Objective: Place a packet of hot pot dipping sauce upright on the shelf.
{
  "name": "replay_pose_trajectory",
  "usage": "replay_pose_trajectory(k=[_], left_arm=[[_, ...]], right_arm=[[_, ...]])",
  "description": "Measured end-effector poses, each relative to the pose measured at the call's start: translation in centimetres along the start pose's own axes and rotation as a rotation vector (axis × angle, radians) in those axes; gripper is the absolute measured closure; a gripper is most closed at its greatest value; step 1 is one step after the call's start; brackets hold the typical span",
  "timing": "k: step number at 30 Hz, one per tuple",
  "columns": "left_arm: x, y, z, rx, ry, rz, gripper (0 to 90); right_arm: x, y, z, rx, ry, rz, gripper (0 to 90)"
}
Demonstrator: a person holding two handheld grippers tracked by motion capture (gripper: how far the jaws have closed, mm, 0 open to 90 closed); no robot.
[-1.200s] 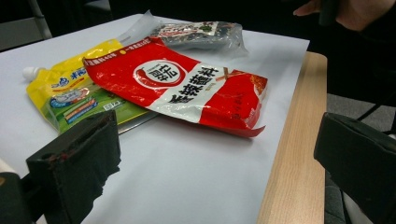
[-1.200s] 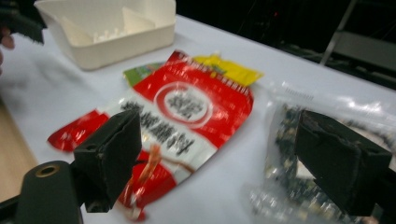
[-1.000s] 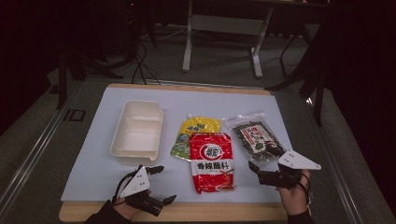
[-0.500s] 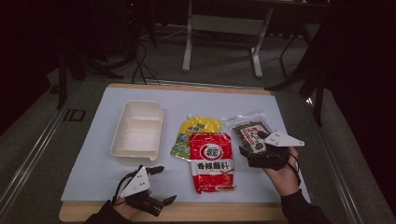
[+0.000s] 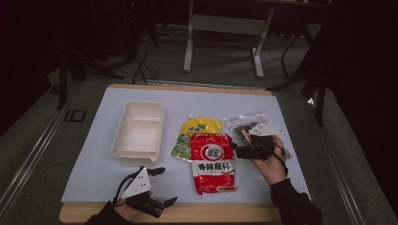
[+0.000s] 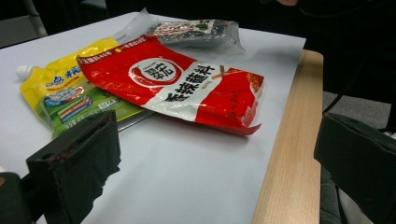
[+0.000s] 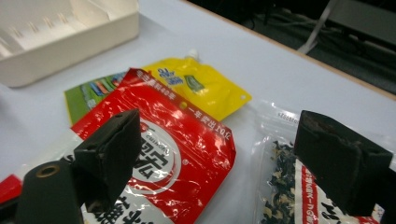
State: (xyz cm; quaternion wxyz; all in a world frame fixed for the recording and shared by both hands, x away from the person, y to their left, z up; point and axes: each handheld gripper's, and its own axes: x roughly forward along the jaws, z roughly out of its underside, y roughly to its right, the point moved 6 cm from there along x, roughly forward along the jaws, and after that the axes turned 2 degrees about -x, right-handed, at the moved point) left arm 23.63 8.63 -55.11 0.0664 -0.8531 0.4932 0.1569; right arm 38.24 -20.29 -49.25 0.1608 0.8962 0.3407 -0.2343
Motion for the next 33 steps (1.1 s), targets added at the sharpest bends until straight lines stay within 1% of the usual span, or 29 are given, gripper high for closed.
replay_pose_trajectory(k=[1, 7, 8, 9, 12, 13, 15, 19, 20, 21, 22, 24, 25, 26, 28, 30, 31, 32, 33], left_arm=[[0.0, 0.0, 0.0, -0.001, -0.001, 0.001, 1.5], [0.1, 0.0, 0.1, -0.001, -0.007, 0.002, 1.5], [0.1, 0.0, 0.1, -0.001, -0.006, 0.001, 1.5], [0.1, 0.0, 0.1, -0.001, -0.006, 0.001, 1.5], [0.1, 0.0, 0.1, -0.002, -0.007, 0.001, 1.5], [0.1, 0.0, 0.1, -0.002, -0.007, 0.001, 1.5], [0.1, 0.0, 0.1, -0.002, -0.007, 0.001, 1.5], [0.1, 0.0, 0.1, -0.002, -0.008, 0.000, 1.5], [0.1, 0.0, 0.1, -0.002, -0.008, 0.000, 1.5], [0.1, 0.0, 0.1, -0.003, -0.008, 0.001, 1.5], [0.1, 0.0, 0.1, -0.003, -0.008, 0.001, 1.5], [0.1, 0.0, 0.1, -0.001, -0.009, 0.001, 1.6], [0.1, 0.0, 0.1, -0.001, -0.009, 0.001, 1.5], [0.1, 0.0, 0.1, -0.002, -0.008, 0.001, 1.5], [0.2, 0.0, 0.1, -0.004, -0.008, 0.001, 1.5], [0.1, 0.0, 0.2, -0.003, -0.010, 0.001, 1.5], [0.2, 0.0, 0.2, -0.004, -0.009, 0.002, 1.5], [0.2, 0.0, 0.2, -0.004, -0.009, 0.002, 1.5], [0.2, 0.0, 0.2, -0.003, -0.011, 0.002, 1.5]], right_arm=[[0.3, 0.0, 0.1, 0.003, -0.009, -0.006, 15.7], [2.3, 0.4, 0.7, 0.005, -0.069, -0.001, 16.2], [2.6, 0.6, 0.8, 0.007, -0.070, 0.001, 18.3], [2.9, 0.6, 0.8, 0.015, -0.076, -0.007, 18.6], [3.9, 0.9, 1.0, 0.009, -0.105, -0.019, 18.7], [3.9, 0.9, 1.0, 0.009, -0.105, -0.019, 18.7], [4.8, 1.1, 1.2, 0.018, -0.132, -0.028, 18.7], [5.6, 1.6, 1.4, 0.026, -0.149, -0.028, 20.6], [5.8, 1.6, 1.5, 0.032, -0.156, -0.036, 20.6], [6.0, 1.7, 1.6, 0.033, -0.159, -0.031, 21.1], [6.1, 1.7, 1.6, 0.033, -0.168, -0.039, 21.2], [6.4, 1.9, 1.7, 0.032, -0.170, -0.035, 21.4], [6.6, 1.8, 1.7, 0.034, -0.182, -0.042, 21.4], [6.7, 1.9, 1.8, 0.026, -0.182, -0.034, 21.4], [6.9, 1.8, 1.9, 0.023, -0.197, -0.052, 21.8], [7.0, 1.8, 1.9, 0.016, -0.198, -0.047, 22.0], [7.4, 1.8, 2.1, 0.011, -0.212, -0.059, 22.8], [7.4, 1.8, 2.1, 0.011, -0.212, -0.059, 22.8], [7.5, 1.8, 2.2, 0.014, -0.218, -0.071, 22.8]])
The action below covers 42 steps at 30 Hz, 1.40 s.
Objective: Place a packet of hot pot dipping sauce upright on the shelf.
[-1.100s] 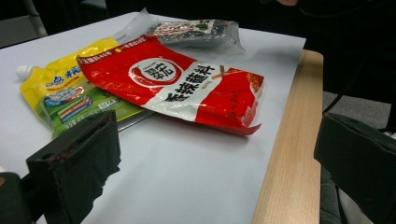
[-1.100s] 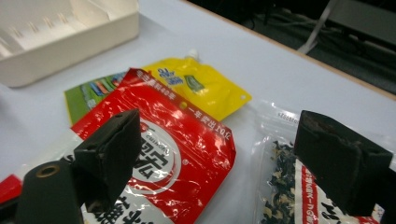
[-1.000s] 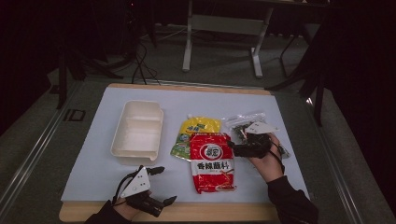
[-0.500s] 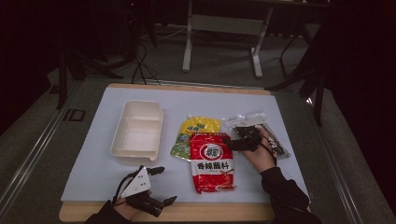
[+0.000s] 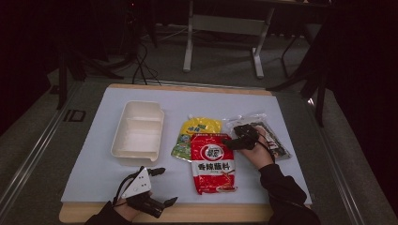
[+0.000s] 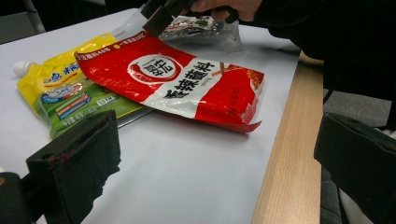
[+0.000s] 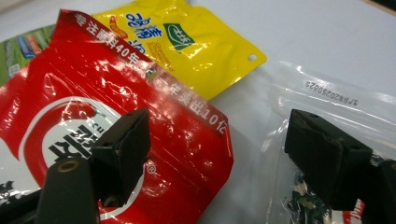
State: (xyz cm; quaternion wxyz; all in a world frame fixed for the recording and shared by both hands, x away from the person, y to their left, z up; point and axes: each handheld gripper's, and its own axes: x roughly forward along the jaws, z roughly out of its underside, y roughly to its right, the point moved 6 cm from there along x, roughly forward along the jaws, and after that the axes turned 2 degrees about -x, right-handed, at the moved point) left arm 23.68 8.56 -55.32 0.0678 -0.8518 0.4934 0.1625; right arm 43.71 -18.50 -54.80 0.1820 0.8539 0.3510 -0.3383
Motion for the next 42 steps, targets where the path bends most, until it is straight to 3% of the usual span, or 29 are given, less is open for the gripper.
replay_pose_trajectory(k=[8, 21, 27, 30, 42], left_arm=[[0.0, 0.0, 0.0, 0.002, -0.002, 0.001, 1.5], [0.0, 0.0, 0.1, 0.002, -0.003, 0.002, 1.5], [0.0, 0.0, 0.1, 0.002, -0.002, 0.001, 1.5], [0.0, 0.0, 0.1, 0.002, -0.002, 0.000, 1.5], [0.0, 0.0, 0.1, 0.003, -0.004, 0.001, 1.5]], right_arm=[[0.9, 0.2, 0.4, 0.001, -0.032, -0.014, 27.5], [1.8, 0.6, 0.7, -0.029, -0.075, -0.015, 56.1], [2.1, 0.6, 0.9, -0.068, -0.107, -0.010, 86.8], [1.9, 0.7, 0.9, -0.073, -0.114, -0.017, 88.6], [-0.1, 0.4, -0.1, -0.096, -0.056, -0.012, 89.9]])
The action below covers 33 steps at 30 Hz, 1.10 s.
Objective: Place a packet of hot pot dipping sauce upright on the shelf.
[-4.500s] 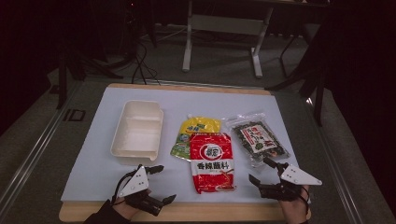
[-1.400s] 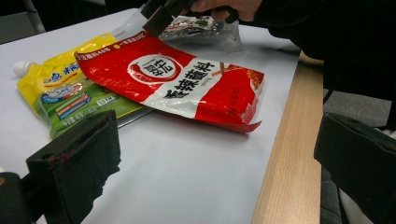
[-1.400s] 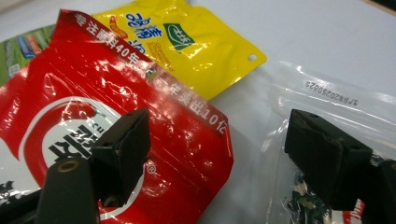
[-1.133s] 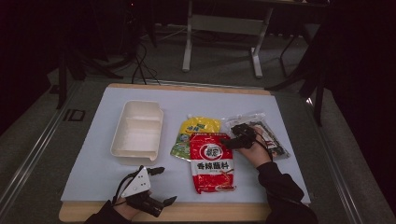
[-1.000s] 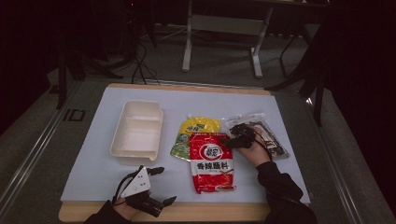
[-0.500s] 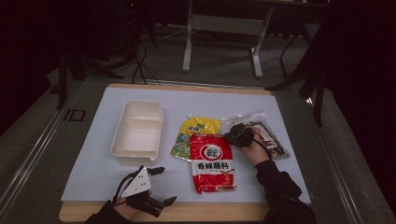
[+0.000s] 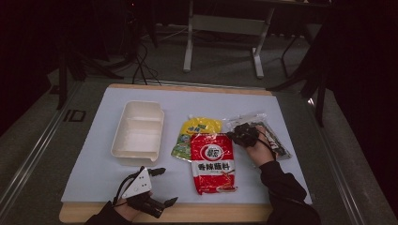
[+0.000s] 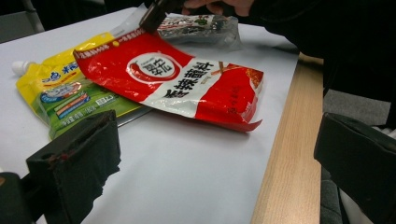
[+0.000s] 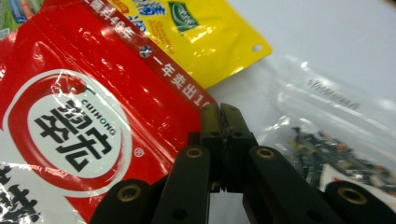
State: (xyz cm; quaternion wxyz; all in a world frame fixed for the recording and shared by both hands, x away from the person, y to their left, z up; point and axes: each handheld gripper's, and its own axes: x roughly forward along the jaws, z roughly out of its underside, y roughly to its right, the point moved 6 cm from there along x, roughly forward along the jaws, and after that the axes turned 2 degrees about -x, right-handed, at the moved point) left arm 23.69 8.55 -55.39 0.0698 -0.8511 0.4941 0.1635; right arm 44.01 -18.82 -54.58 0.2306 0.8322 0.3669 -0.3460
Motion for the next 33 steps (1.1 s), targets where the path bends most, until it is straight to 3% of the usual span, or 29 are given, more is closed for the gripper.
replay_pose_trajectory(k=[21, 33], left_arm=[[0.5, 0.4, -0.1, -0.010, -0.019, 0.009, 1.5], [0.9, 0.0, -0.9, -0.006, -0.055, -0.037, 1.5]], right_arm=[[-4.4, -1.3, -1.4, -0.055, 0.086, -0.004, 90.0], [-7.5, -2.5, -2.4, -0.102, 0.133, -0.007, 90.0]])
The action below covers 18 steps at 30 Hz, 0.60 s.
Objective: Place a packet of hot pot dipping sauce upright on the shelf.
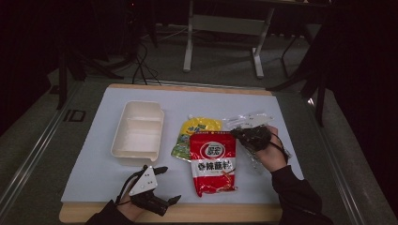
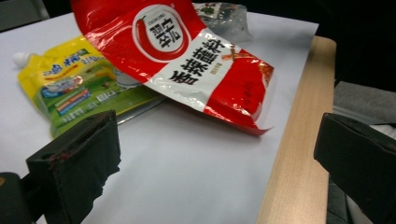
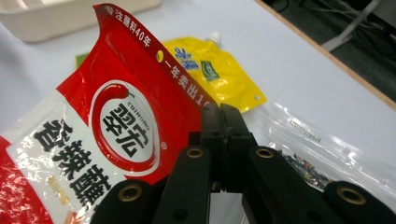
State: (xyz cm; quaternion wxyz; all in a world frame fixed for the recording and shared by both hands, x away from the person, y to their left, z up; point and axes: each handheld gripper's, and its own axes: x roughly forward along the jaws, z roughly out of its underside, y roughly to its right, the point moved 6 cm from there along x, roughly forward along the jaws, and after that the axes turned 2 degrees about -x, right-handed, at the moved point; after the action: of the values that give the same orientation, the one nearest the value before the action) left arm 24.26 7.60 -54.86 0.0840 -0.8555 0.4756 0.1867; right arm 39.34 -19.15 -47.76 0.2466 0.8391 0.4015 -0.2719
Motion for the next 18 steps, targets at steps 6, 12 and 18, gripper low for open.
replay_pose_trajectory(k=[6, 12, 18], left_arm=[[0.2, -0.1, -1.0, -0.026, 0.009, -0.012, 1.6], [0.3, 0.0, -2.2, -0.068, 0.015, 0.028, 1.5], [0.8, -0.2, -3.5, -0.094, 0.000, 0.042, 1.5]], right_arm=[[-1.6, -0.8, -0.6, -0.018, 0.033, 0.004, 90.0], [-2.9, -1.4, -1.1, -0.042, 0.056, 0.011, 90.0], [-4.0, -2.3, -1.6, -0.071, 0.075, 0.003, 90.0]])
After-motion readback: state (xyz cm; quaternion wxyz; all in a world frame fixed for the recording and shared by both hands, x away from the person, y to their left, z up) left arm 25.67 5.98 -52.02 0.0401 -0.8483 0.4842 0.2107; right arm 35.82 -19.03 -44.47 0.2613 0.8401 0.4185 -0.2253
